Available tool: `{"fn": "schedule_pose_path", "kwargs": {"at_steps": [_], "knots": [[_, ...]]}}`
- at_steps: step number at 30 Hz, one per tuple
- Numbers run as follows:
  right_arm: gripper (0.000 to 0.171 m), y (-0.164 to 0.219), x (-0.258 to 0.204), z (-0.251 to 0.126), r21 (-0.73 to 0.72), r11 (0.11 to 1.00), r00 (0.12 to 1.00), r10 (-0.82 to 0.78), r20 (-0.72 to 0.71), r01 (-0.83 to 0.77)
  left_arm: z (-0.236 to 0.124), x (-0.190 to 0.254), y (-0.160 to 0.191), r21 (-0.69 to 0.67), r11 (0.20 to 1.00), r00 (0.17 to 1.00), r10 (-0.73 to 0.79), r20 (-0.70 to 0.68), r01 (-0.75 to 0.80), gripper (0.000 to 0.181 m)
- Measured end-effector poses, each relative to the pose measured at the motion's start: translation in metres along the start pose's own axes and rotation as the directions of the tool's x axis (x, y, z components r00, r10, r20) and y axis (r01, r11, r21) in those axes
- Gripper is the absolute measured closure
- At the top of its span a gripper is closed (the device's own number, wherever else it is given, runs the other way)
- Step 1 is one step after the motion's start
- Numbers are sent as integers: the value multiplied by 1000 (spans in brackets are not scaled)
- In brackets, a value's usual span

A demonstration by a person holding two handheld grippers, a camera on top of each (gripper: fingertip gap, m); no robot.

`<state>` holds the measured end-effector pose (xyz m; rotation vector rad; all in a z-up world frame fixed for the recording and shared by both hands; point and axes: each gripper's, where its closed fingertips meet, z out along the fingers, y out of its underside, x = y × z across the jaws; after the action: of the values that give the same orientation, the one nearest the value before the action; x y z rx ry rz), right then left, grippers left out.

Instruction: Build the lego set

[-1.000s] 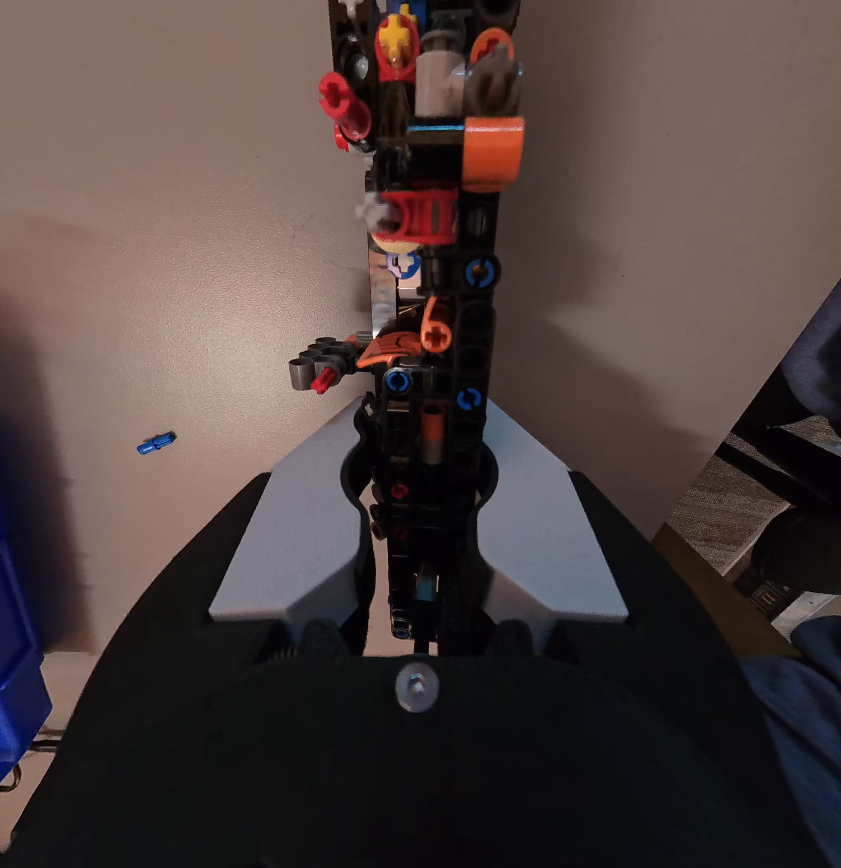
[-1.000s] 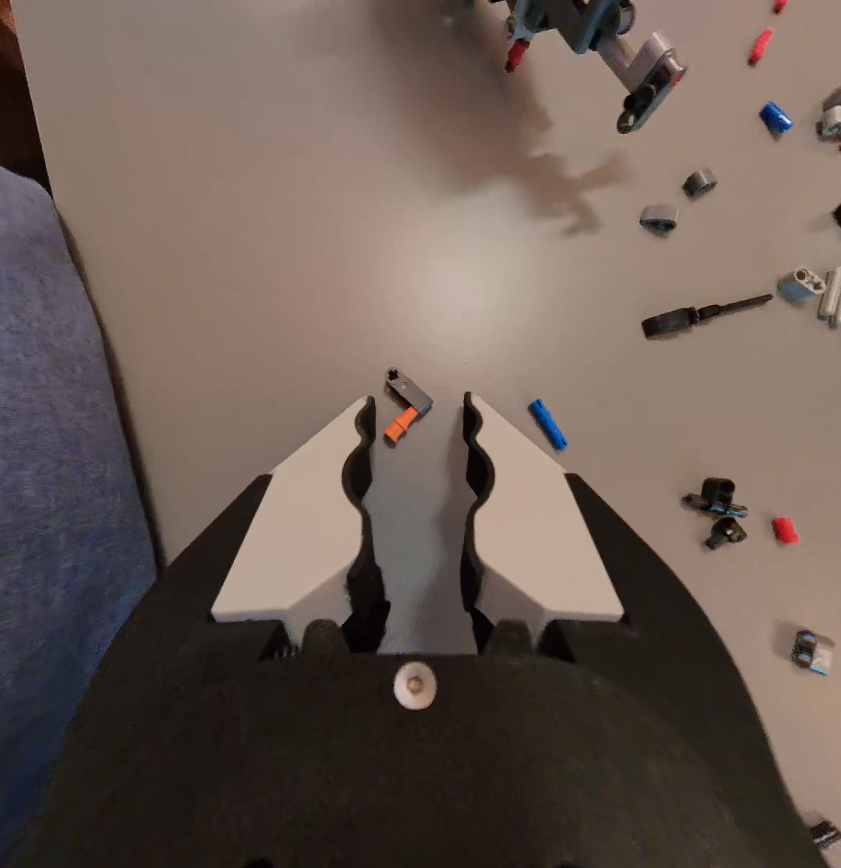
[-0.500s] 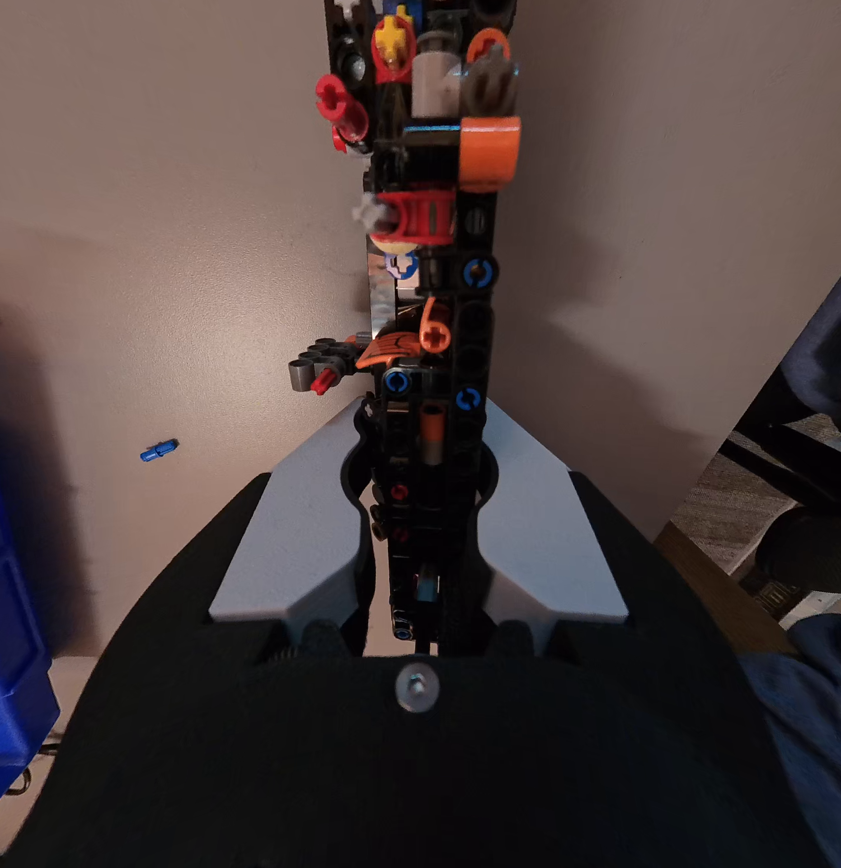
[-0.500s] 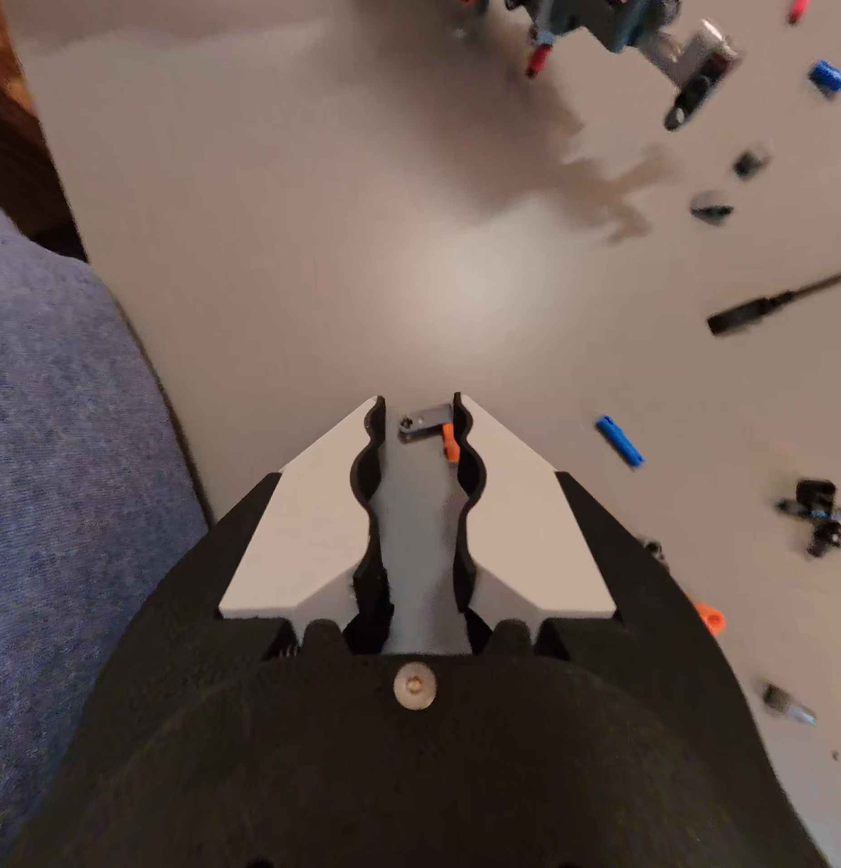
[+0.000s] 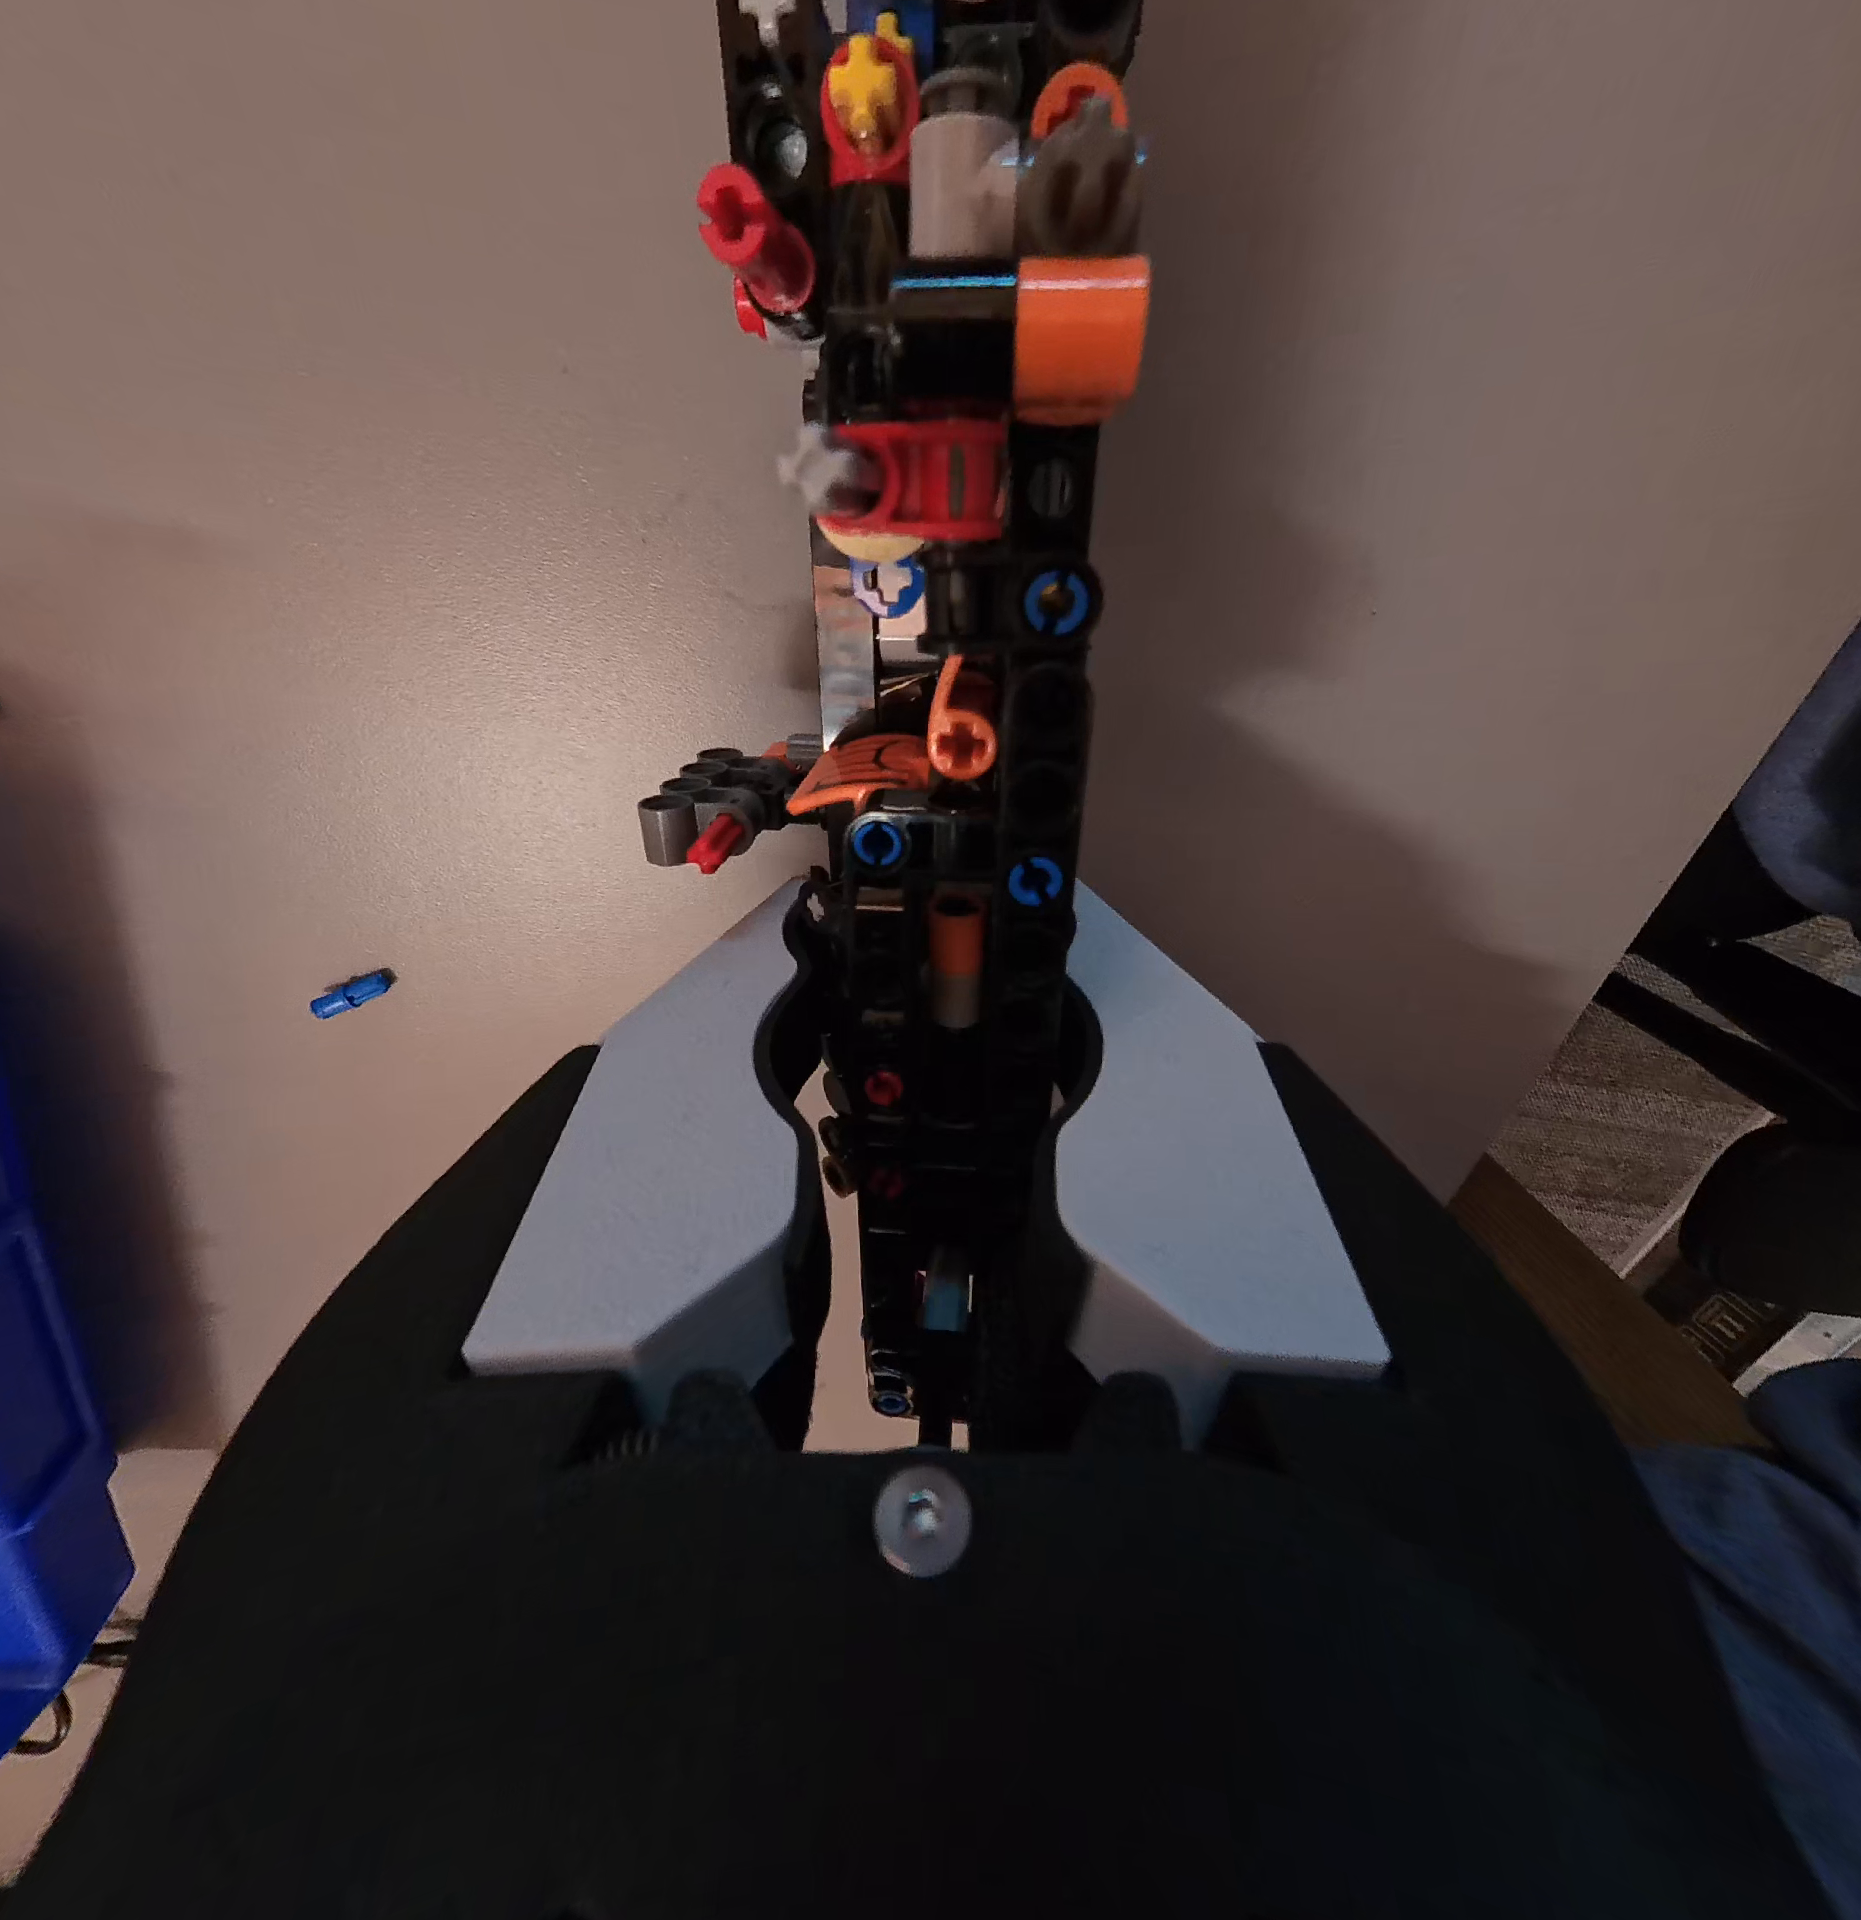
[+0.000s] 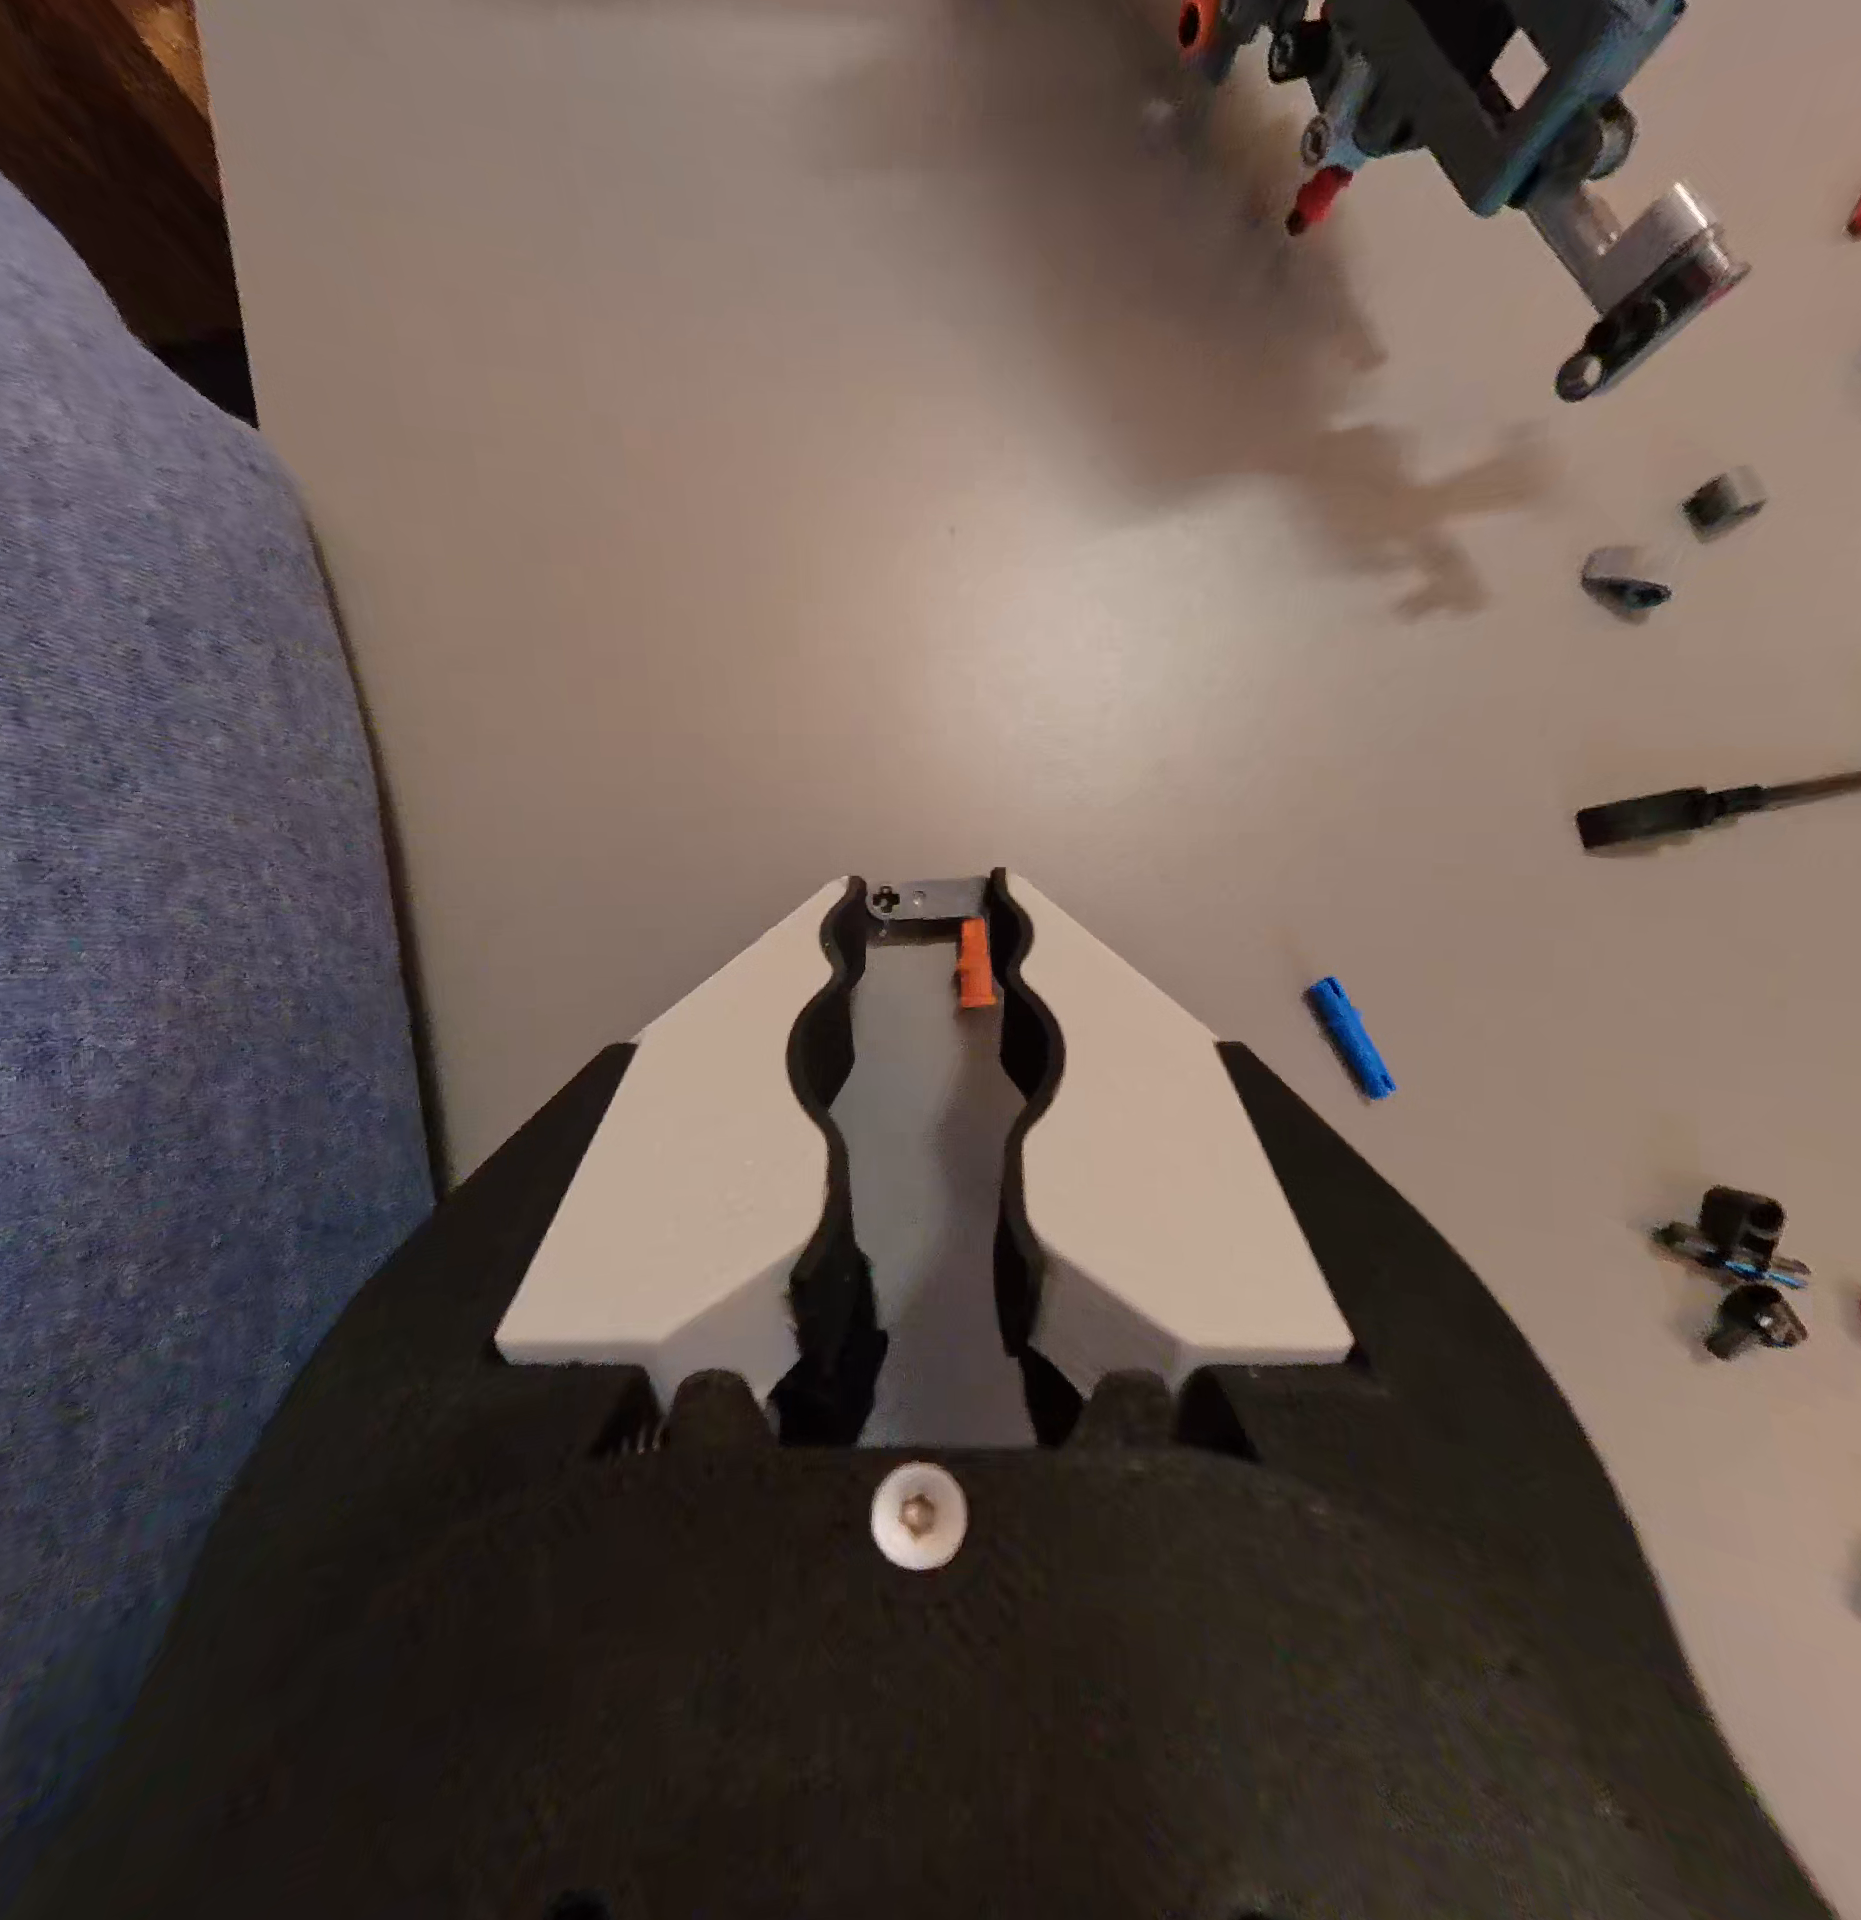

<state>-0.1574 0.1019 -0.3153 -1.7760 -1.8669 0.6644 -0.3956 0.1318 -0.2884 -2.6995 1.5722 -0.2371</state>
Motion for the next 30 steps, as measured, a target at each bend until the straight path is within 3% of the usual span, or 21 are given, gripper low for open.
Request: {"fn": "schedule_pose_path", "kwargs": {"at_steps": [6,13,17,30], "knots": [[150,-21,4,-7,74,997,999,-27,40,24,0,0,0,0,1000,1000,2,1,-2,145],[150,-110,41,-27,238,959,983,-175,62,155,0,2,0,10,1000,999,7,33,-8,145],[150,-144,64,-18,241,942,963,-259,74,235,0,3,0,18,1000,998,11,55,-12,145],[151,-164,80,5,158,932,928,-346,137,325,0,6,-2,11,999,992,40,120,-41,145]]}}
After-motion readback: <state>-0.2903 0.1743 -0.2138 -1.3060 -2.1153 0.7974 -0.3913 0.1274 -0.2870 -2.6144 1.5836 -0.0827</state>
